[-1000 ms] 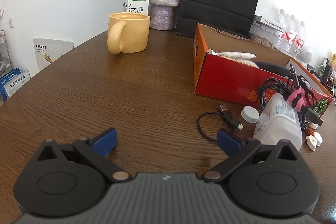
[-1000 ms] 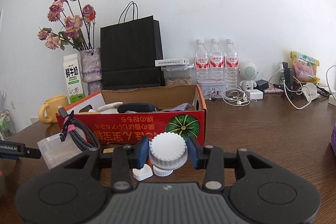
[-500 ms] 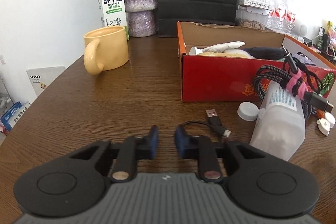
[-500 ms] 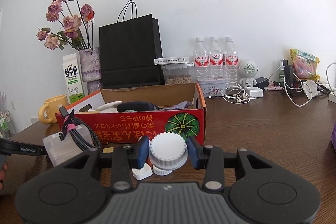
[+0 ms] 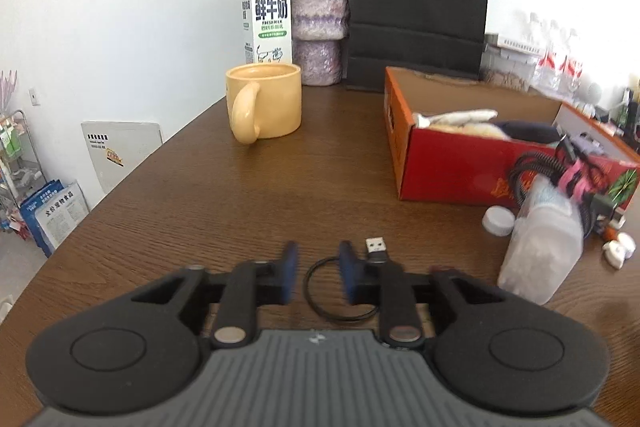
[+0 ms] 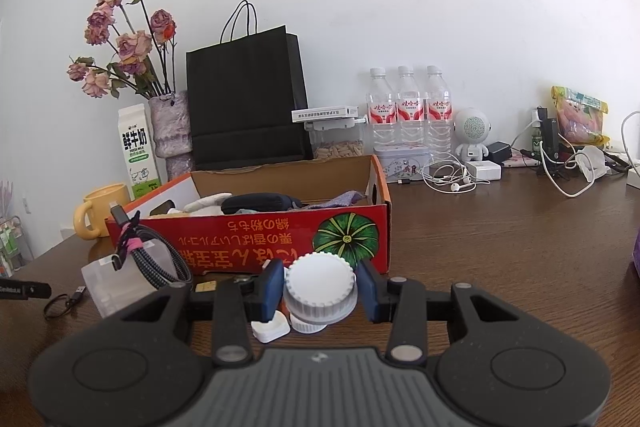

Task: Organize objects
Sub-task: 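Grasp the black USB cable with the left tool while the right tool holds the cap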

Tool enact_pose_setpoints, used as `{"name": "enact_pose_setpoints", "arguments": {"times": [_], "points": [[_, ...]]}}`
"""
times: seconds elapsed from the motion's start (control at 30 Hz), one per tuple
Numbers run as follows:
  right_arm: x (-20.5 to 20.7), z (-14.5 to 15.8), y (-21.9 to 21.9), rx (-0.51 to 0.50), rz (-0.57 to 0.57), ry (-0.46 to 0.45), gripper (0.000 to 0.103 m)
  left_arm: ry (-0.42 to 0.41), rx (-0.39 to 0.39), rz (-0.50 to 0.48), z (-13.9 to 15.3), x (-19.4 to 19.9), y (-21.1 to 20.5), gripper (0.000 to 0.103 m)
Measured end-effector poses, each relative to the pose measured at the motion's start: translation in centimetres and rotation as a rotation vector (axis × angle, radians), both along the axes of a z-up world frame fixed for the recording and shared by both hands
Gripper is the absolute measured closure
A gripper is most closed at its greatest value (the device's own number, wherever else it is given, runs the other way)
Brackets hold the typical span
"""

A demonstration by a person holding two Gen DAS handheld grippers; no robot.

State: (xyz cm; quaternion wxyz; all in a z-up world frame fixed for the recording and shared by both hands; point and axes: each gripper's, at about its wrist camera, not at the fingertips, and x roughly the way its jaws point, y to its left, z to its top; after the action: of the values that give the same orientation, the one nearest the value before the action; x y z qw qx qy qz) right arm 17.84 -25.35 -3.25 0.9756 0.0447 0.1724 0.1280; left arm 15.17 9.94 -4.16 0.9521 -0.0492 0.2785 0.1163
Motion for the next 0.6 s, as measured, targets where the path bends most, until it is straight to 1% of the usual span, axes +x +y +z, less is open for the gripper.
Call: {"name": "enact_pose_setpoints", "arguments": {"times": [0.03,0.07,0.1,0.17,0.3,0.33,0.4,0.43,0.47,0.5,0.53,0.6], "points": [[0.0,0.0,0.0,0.002,0.000,0.001,0.064,-0.011,-0.011,0.003,0.3,-0.1,-0.3,0.002],[0.0,0.0,0.0,0.002,0.000,0.001,0.064,-0.021,-0.003,0.010,0.5,-0.3,-0.8,0.002],[0.0,0.0,0.0,0.003,0.000,0.001,0.064,-0.015,0.009,0.006,0.5,-0.2,-1.4,0.000],[0.0,0.0,-0.1,0.002,0.000,0.001,0.064,0.004,0.027,0.003,0.3,0.2,-2.6,0.000],[0.0,0.0,-0.1,0.005,-0.001,0.001,0.064,0.040,0.052,0.044,-0.4,1.4,-3.9,0.001],[0.0,0.0,-0.1,0.006,0.000,0.001,0.064,0.048,0.055,0.053,-0.6,1.8,-4.2,0.003],[0.1,0.0,-0.2,0.008,0.000,0.003,0.064,0.065,0.062,0.062,-0.9,2.5,-4.5,0.009],[0.1,0.0,-0.2,0.010,0.001,0.004,0.064,0.078,0.069,0.067,-1.2,2.9,-4.7,0.016],[0.1,0.0,-0.3,0.012,0.002,0.004,0.064,0.095,0.074,0.074,-1.4,3.3,-4.9,0.026],[0.1,0.0,-0.3,0.014,0.002,0.005,0.064,0.112,0.071,0.075,-1.7,3.8,-5.0,0.033],[0.1,0.0,-0.3,0.015,0.002,0.006,0.064,0.114,0.062,0.070,-1.9,4.0,-5.0,0.045],[0.1,0.0,-0.3,0.018,0.003,0.008,0.064,0.112,0.073,0.072,-1.8,4.1,-5.3,0.073]]}}
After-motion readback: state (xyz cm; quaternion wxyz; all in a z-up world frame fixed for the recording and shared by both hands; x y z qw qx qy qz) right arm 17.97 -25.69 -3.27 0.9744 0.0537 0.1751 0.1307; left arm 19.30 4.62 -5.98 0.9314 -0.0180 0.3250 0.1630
